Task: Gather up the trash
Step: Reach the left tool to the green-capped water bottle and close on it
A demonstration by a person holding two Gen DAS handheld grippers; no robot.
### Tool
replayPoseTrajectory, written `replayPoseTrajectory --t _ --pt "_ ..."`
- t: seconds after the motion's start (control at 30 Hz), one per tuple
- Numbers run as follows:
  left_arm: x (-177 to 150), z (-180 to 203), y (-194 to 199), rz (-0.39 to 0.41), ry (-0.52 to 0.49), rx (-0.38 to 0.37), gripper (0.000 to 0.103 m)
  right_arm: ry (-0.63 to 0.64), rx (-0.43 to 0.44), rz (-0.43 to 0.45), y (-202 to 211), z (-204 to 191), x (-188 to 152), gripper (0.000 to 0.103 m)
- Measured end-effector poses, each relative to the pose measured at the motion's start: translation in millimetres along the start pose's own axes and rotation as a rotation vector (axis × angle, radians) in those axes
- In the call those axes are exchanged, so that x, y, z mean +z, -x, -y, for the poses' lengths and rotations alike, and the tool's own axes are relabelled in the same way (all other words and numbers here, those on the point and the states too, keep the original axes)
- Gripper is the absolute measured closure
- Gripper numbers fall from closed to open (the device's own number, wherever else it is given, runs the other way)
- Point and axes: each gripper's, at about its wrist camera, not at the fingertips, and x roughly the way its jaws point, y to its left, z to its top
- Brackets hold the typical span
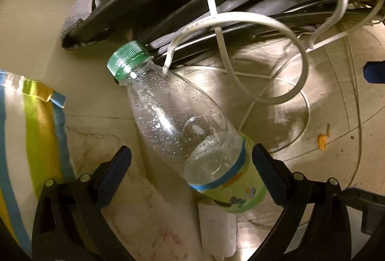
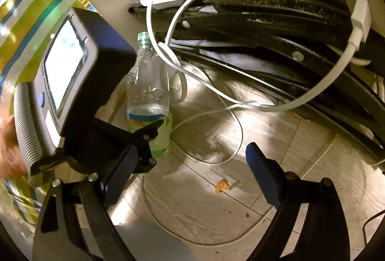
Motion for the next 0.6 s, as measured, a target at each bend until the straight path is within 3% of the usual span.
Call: replayPoseTrajectory --t 0.6 --pt "3 5 -54 0.002 0.043 -0.043 0.006 0.052 -0.046 0.011 -19 2 2 0.015"
